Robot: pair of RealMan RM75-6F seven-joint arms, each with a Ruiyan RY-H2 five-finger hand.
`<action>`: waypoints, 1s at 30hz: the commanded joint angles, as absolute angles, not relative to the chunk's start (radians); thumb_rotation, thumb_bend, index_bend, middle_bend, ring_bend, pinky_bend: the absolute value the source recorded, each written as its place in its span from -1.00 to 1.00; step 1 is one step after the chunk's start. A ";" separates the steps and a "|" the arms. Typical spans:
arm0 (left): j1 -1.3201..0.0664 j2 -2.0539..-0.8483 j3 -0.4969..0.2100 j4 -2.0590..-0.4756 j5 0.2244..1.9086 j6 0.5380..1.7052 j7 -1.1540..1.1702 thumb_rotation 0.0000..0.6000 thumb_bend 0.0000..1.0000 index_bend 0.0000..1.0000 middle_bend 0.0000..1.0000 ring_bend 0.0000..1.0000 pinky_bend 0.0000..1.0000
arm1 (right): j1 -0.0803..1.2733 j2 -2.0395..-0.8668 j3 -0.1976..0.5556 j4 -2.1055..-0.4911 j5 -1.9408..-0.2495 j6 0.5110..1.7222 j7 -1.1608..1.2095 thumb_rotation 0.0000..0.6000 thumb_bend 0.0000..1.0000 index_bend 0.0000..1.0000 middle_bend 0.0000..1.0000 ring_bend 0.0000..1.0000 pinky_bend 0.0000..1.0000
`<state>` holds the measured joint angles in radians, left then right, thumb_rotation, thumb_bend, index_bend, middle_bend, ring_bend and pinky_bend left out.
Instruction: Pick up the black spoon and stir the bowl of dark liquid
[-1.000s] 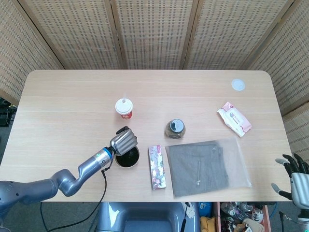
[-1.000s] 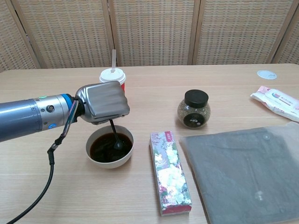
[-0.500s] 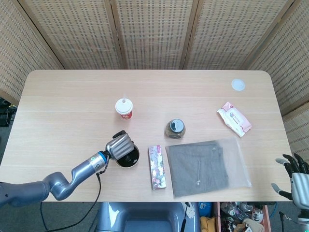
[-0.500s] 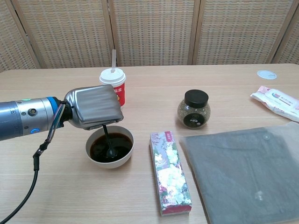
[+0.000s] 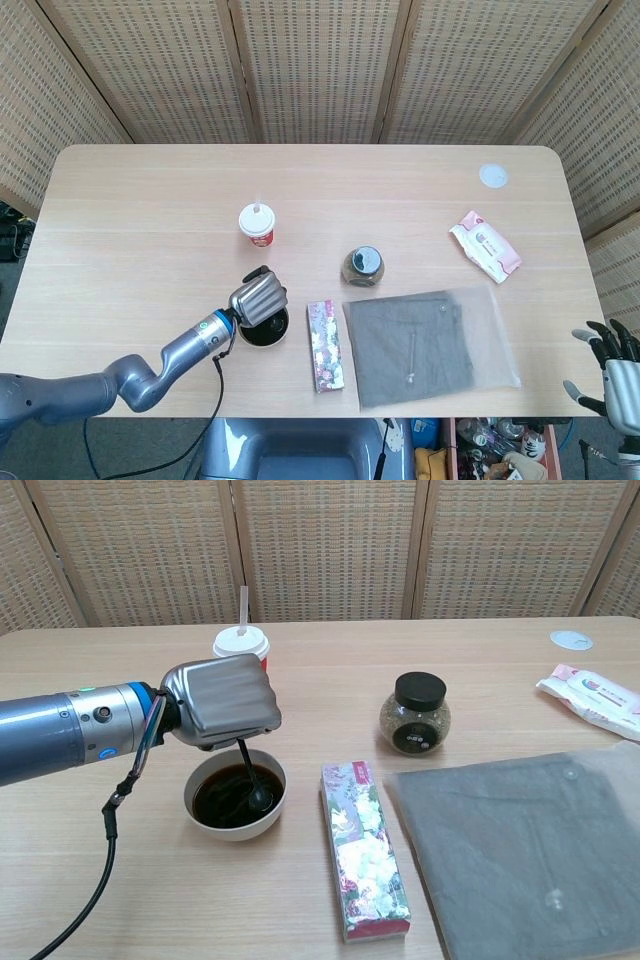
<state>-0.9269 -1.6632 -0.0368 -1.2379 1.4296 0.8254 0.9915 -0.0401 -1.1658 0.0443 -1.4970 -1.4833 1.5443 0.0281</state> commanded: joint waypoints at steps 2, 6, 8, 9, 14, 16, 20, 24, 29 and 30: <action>-0.924 -1.664 -0.035 -1.222 1.418 0.825 0.992 1.00 -0.14 0.35 0.70 0.59 0.57 | -0.040 -1.167 0.044 -1.497 -1.482 1.542 0.028 1.00 -0.82 -0.39 -0.44 -0.78 -0.58; -0.918 -1.657 -0.032 -1.220 1.412 0.828 0.987 1.00 -0.14 0.34 0.70 0.59 0.57 | -0.038 -1.167 0.044 -1.498 -1.483 1.539 0.026 1.00 -0.82 -0.40 -0.44 -0.78 -0.58; -0.915 -1.651 -0.029 -1.222 1.409 0.831 0.983 1.00 -0.14 0.35 0.70 0.59 0.57 | -0.037 -1.168 0.044 -1.499 -1.485 1.539 0.026 1.00 -0.82 -0.39 -0.44 -0.78 -0.58; -0.913 -1.649 -0.028 -1.223 1.408 0.832 0.981 1.00 -0.14 0.35 0.70 0.59 0.57 | -0.037 -1.168 0.044 -1.499 -1.486 1.540 0.026 1.00 -0.82 -0.39 -0.44 -0.78 -0.58; -0.893 -1.620 -0.029 -1.262 1.393 0.857 0.960 1.00 -0.14 0.35 0.70 0.59 0.57 | -0.035 -1.168 0.044 -1.501 -1.489 1.538 0.023 1.00 -0.82 -0.39 -0.44 -0.78 -0.58; -0.892 -1.618 -0.029 -1.266 1.389 0.857 0.961 1.00 -0.14 0.35 0.70 0.59 0.57 | -0.035 -1.168 0.044 -1.501 -1.489 1.538 0.023 1.00 -0.82 -0.39 -0.43 -0.78 -0.58; -0.891 -1.613 -0.031 -1.279 1.379 0.861 0.969 1.00 -0.15 0.35 0.70 0.59 0.57 | -0.035 -1.166 0.044 -1.503 -1.490 1.538 0.022 1.00 -0.82 -0.39 -0.43 -0.78 -0.58; -0.890 -1.607 -0.026 -1.288 1.381 0.868 0.986 1.00 -0.15 0.35 0.70 0.59 0.57 | -0.036 -1.166 0.044 -1.503 -1.491 1.541 0.024 1.00 -0.82 -0.39 -0.43 -0.78 -0.58; -0.887 -1.605 -0.019 -1.296 1.377 0.872 1.000 1.00 -0.15 0.35 0.70 0.59 0.57 | -0.037 -1.167 0.043 -1.501 -1.493 1.542 0.026 1.00 -0.82 -0.39 -0.43 -0.78 -0.58; -0.887 -1.605 -0.018 -1.298 1.377 0.872 1.003 1.00 -0.15 0.35 0.70 0.59 0.57 | -0.037 -1.168 0.043 -1.501 -1.493 1.543 0.027 1.00 -0.82 -0.39 -0.43 -0.78 -0.58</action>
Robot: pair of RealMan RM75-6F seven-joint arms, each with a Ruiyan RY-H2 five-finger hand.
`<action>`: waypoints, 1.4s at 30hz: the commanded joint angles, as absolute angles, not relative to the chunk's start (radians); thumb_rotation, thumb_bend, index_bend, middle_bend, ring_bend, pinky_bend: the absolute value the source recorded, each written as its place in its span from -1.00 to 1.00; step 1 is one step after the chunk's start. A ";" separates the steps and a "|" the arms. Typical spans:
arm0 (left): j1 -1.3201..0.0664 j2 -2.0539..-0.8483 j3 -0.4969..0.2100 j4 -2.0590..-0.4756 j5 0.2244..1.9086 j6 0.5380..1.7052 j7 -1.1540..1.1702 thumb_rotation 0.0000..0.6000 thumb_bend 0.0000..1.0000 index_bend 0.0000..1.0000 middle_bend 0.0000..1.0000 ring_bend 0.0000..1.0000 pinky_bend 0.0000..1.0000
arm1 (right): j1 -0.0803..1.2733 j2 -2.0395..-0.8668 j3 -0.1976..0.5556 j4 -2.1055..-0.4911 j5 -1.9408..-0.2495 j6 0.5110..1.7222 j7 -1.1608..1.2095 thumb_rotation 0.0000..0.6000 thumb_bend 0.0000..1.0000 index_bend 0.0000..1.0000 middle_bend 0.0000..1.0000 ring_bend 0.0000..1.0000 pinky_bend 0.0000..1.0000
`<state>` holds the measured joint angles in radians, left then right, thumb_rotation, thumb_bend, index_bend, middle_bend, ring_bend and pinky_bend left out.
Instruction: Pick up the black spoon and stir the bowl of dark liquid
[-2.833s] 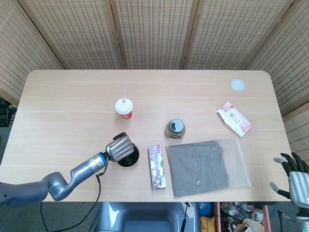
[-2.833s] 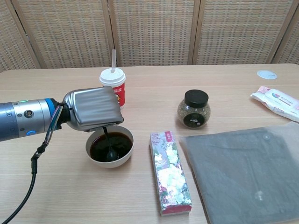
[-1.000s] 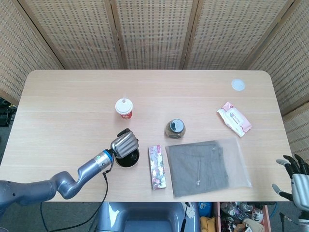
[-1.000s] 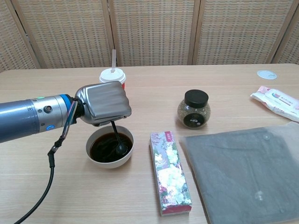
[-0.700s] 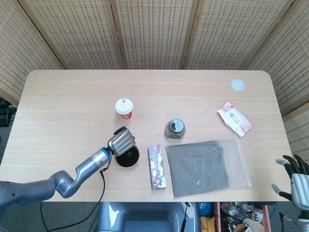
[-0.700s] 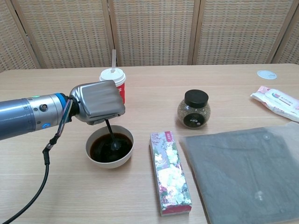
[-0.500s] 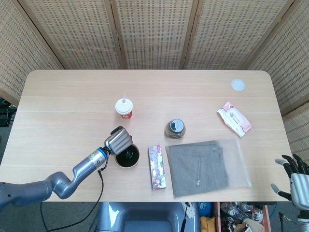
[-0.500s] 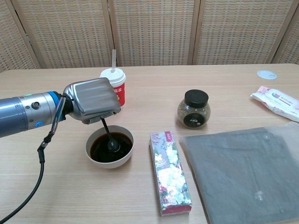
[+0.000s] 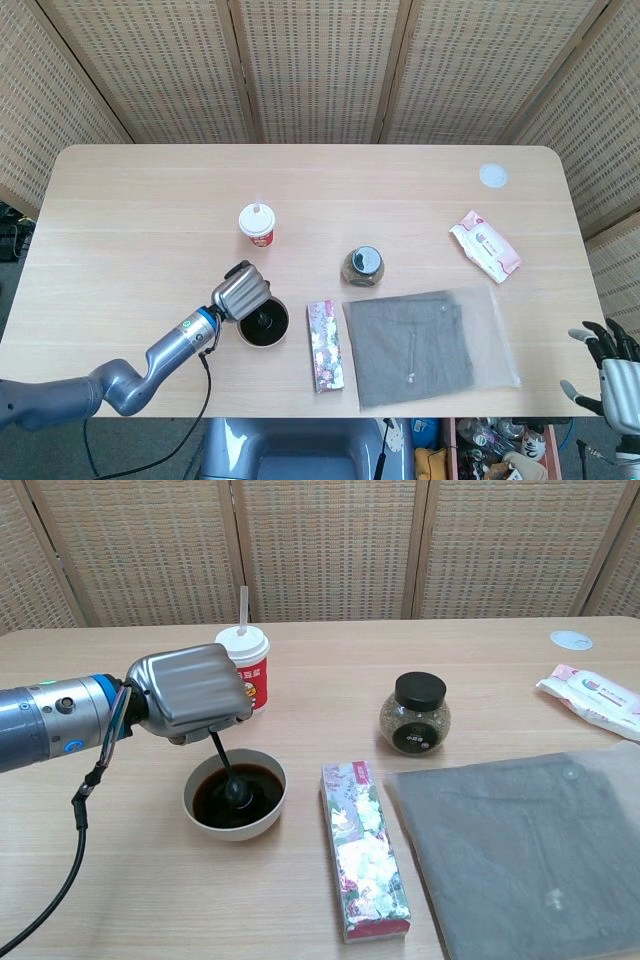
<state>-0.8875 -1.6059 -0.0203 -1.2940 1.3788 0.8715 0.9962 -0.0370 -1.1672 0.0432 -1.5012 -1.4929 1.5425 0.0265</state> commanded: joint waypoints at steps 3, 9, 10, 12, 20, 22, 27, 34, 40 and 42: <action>-0.886 -1.605 -0.015 -1.303 1.372 0.872 1.012 1.00 -0.15 0.35 0.70 0.59 0.57 | -0.037 -1.168 0.043 -1.500 -1.495 1.543 0.028 1.00 -0.82 -0.39 -0.43 -0.78 -0.58; -0.890 -1.606 -0.016 -1.309 1.365 0.873 1.030 1.00 -0.15 0.35 0.70 0.59 0.57 | -0.038 -1.167 0.043 -1.500 -1.494 1.545 0.028 1.00 -0.82 -0.39 -0.42 -0.78 -0.58; -0.890 -1.606 -0.016 -1.309 1.365 0.873 1.031 1.00 -0.15 0.35 0.70 0.59 0.57 | -0.038 -1.167 0.043 -1.500 -1.494 1.545 0.028 1.00 -0.82 -0.39 -0.42 -0.78 -0.58; -0.891 -1.606 -0.016 -1.311 1.364 0.874 1.034 1.00 -0.15 0.34 0.70 0.59 0.57 | -0.039 -1.167 0.043 -1.501 -1.495 1.546 0.028 1.00 -0.82 -0.39 -0.42 -0.78 -0.58; -0.894 -1.606 -0.015 -1.315 1.352 0.871 1.050 1.00 -0.30 0.34 0.70 0.59 0.57 | -0.040 -1.165 0.043 -1.502 -1.495 1.548 0.029 1.00 -0.82 -0.39 -0.41 -0.78 -0.58; -0.894 -1.607 -0.015 -1.316 1.349 0.871 1.054 1.00 -0.38 0.33 0.70 0.59 0.57 | -0.041 -1.164 0.043 -1.502 -1.494 1.548 0.028 1.00 -0.82 -0.39 -0.41 -0.78 -0.58; -0.895 -1.607 -0.015 -1.320 1.347 0.874 1.057 1.00 -0.44 0.32 0.70 0.59 0.57 | -0.042 -1.163 0.043 -1.505 -1.493 1.547 0.028 1.00 -0.82 -0.39 -0.41 -0.78 -0.58; -0.889 -1.599 -0.019 -1.336 1.331 0.886 1.059 1.00 -0.44 0.24 0.69 0.59 0.57 | -0.043 -1.161 0.043 -1.509 -1.494 1.551 0.024 1.00 -0.83 -0.39 -0.40 -0.78 -0.58; -0.855 -1.559 -0.046 -1.410 1.318 0.965 1.014 1.00 -0.45 0.16 0.69 0.59 0.57 | -0.041 -1.157 0.045 -1.514 -1.497 1.551 0.019 1.00 -0.83 -0.39 -0.40 -0.78 -0.58; -0.836 -1.537 -0.055 -1.445 1.316 0.999 0.975 1.00 -0.45 0.16 0.69 0.59 0.57 | -0.038 -1.157 0.045 -1.516 -1.499 1.548 0.018 1.00 -0.82 -0.39 -0.40 -0.78 -0.58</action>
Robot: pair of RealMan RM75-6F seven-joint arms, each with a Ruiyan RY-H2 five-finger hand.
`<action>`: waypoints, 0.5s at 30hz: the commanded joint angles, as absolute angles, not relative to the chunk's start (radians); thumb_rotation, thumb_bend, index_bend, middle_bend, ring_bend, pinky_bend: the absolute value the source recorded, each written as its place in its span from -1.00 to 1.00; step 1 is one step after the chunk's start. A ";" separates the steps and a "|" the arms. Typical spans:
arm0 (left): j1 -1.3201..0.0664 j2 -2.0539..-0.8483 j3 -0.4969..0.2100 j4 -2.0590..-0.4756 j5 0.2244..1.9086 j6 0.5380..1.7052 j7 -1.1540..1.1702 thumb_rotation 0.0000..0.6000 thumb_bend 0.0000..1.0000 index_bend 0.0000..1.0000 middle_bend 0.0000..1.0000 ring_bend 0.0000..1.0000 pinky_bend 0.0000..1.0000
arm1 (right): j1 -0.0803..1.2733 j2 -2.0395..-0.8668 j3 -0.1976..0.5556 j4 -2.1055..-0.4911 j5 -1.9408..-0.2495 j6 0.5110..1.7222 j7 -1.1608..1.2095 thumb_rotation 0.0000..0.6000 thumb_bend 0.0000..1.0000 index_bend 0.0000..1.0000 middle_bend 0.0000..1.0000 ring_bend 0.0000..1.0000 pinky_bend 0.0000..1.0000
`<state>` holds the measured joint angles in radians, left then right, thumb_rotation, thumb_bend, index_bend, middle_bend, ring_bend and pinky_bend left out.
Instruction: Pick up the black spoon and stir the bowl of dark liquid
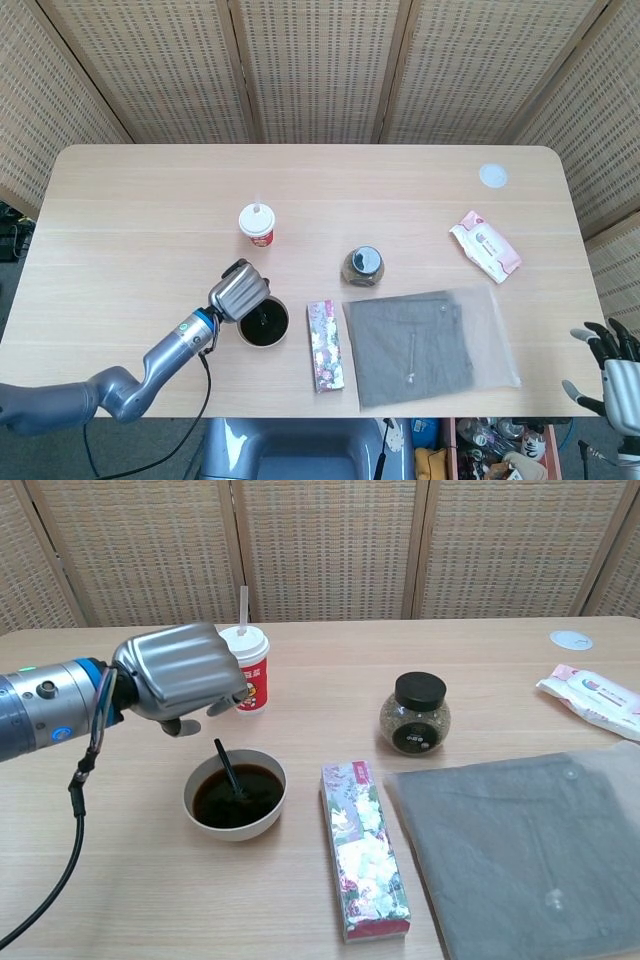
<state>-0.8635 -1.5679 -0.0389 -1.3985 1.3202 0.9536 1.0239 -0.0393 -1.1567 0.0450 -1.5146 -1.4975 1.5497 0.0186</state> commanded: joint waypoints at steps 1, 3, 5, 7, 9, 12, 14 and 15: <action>-0.826 -1.526 -0.059 -1.464 1.310 1.011 0.959 1.00 -0.45 0.16 0.69 0.59 0.57 | -0.037 -1.157 0.045 -1.516 -1.500 1.547 0.017 1.00 -0.82 -0.39 -0.40 -0.78 -0.58; -0.805 -1.502 -0.067 -1.506 1.294 1.036 0.936 1.00 -0.45 0.14 0.68 0.59 0.57 | -0.035 -1.158 0.045 -1.516 -1.502 1.547 0.017 1.00 -0.82 -0.40 -0.40 -0.78 -0.58; -0.777 -1.474 -0.072 -1.553 1.279 1.074 0.915 1.00 -0.45 0.12 0.68 0.59 0.57 | -0.033 -1.158 0.045 -1.517 -1.504 1.546 0.016 1.00 -0.82 -0.40 -0.40 -0.78 -0.58; -0.753 -1.451 -0.073 -1.591 1.269 1.106 0.898 1.00 -0.45 0.10 0.68 0.58 0.57 | -0.031 -1.158 0.046 -1.518 -1.506 1.545 0.013 1.00 -0.82 -0.40 -0.40 -0.78 -0.58; -0.727 -1.430 -0.073 -1.628 1.259 1.137 0.877 1.00 -0.45 0.10 0.68 0.57 0.57 | -0.029 -1.158 0.046 -1.520 -1.508 1.545 0.012 1.00 -0.82 -0.39 -0.40 -0.78 -0.58; -0.682 -1.399 -0.070 -1.682 1.243 1.185 0.837 1.00 -0.45 0.09 0.64 0.53 0.57 | -0.025 -1.159 0.047 -1.522 -1.512 1.543 0.009 1.00 -0.82 -0.39 -0.40 -0.78 -0.58; -0.641 -1.375 -0.064 -1.712 1.244 1.238 0.805 1.00 -0.45 0.09 0.61 0.50 0.57 | -0.021 -1.160 0.046 -1.524 -1.518 1.540 0.007 1.00 -0.82 -0.39 -0.40 -0.78 -0.58; -0.599 -1.359 -0.057 -1.733 1.247 1.295 0.776 1.00 -0.45 0.07 0.59 0.48 0.56 | -0.017 -1.161 0.047 -1.526 -1.523 1.538 0.004 1.00 -0.82 -0.39 -0.40 -0.78 -0.58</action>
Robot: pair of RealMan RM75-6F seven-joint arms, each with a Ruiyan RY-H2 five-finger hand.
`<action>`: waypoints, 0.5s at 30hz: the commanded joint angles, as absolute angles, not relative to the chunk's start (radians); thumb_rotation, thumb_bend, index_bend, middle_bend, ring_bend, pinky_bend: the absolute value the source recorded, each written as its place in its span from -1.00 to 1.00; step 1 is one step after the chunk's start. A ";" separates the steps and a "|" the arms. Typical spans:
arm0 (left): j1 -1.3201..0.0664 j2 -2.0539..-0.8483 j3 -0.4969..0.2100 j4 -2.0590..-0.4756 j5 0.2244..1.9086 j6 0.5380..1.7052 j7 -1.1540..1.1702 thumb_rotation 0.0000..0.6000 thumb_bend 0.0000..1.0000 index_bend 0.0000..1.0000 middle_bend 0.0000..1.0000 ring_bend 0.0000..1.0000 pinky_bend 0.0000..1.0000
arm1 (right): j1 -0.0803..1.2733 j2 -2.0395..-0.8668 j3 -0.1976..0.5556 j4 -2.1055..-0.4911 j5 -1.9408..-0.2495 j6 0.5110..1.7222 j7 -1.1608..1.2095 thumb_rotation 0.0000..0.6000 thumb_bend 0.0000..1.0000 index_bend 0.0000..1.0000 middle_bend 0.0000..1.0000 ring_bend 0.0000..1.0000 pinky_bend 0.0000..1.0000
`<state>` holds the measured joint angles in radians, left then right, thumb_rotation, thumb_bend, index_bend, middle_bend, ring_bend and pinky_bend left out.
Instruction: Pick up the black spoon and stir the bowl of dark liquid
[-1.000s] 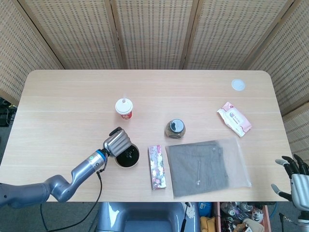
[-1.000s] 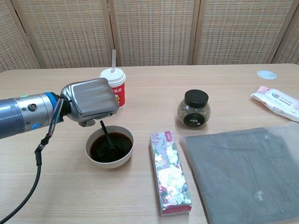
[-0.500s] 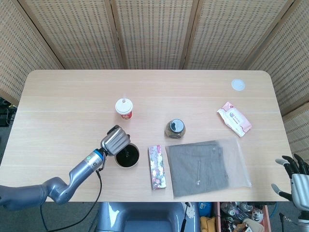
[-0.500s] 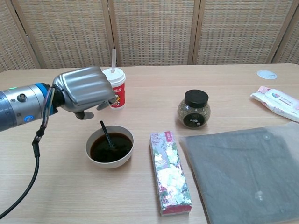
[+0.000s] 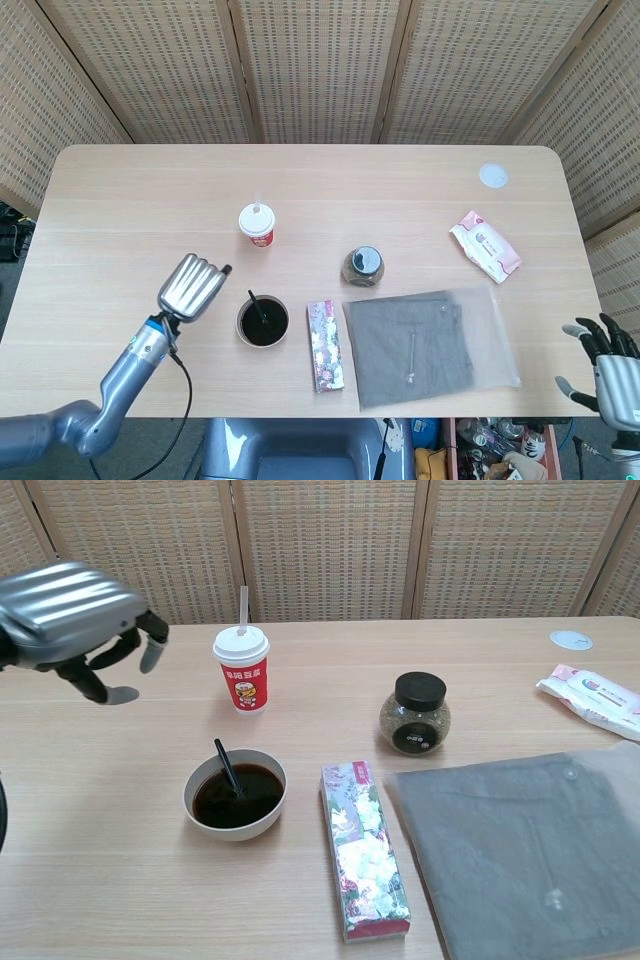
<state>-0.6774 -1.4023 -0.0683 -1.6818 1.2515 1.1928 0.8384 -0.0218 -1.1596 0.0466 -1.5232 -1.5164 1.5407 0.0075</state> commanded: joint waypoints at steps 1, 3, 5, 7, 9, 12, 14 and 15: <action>-0.573 -1.350 -0.050 -1.746 1.253 1.327 0.754 1.00 -0.45 0.05 0.55 0.45 0.55 | -0.015 -1.161 0.047 -1.527 -1.524 1.539 0.003 1.00 -0.82 -0.39 -0.40 -0.78 -0.58; -0.542 -1.339 -0.044 -1.760 1.254 1.361 0.722 1.00 -0.45 0.01 0.47 0.38 0.52 | -0.013 -1.161 0.048 -1.529 -1.526 1.538 0.001 1.00 -0.82 -0.39 -0.41 -0.78 -0.58; -0.512 -1.330 -0.041 -1.772 1.251 1.393 0.690 1.00 -0.45 -0.02 0.38 0.31 0.50 | -0.011 -1.162 0.048 -1.530 -1.529 1.537 0.000 1.00 -0.82 -0.39 -0.41 -0.78 -0.58; -0.483 -1.321 -0.037 -1.777 1.253 1.425 0.661 1.00 -0.45 -0.07 0.24 0.20 0.45 | -0.009 -1.161 0.048 -1.532 -1.531 1.537 -0.002 1.00 -0.82 -0.39 -0.41 -0.78 -0.58; -0.428 -1.309 -0.026 -1.778 1.255 1.482 0.600 1.00 -0.45 -0.15 0.13 0.09 0.39 | -0.005 -1.160 0.048 -1.535 -1.535 1.535 -0.005 1.00 -0.82 -0.39 -0.41 -0.78 -0.58; -0.370 -1.299 -0.009 -1.772 1.265 1.532 0.525 1.00 -0.45 -0.31 -0.05 -0.14 0.16 | -0.002 -1.160 0.048 -1.539 -1.536 1.532 -0.010 1.00 -0.82 -0.39 -0.43 -0.78 -0.58; -0.327 -1.292 0.012 -1.760 1.283 1.563 0.473 1.00 -0.45 -0.45 -0.22 -0.32 -0.05 | 0.001 -1.159 0.048 -1.544 -1.535 1.527 -0.016 1.00 -0.82 -0.39 -0.44 -0.78 -0.58; -0.313 -1.289 0.019 -1.758 1.286 1.573 0.457 1.00 -0.45 -0.51 -0.33 -0.44 -0.19 | 0.002 -1.160 0.048 -1.546 -1.535 1.527 -0.018 1.00 -0.82 -0.39 -0.44 -0.78 -0.58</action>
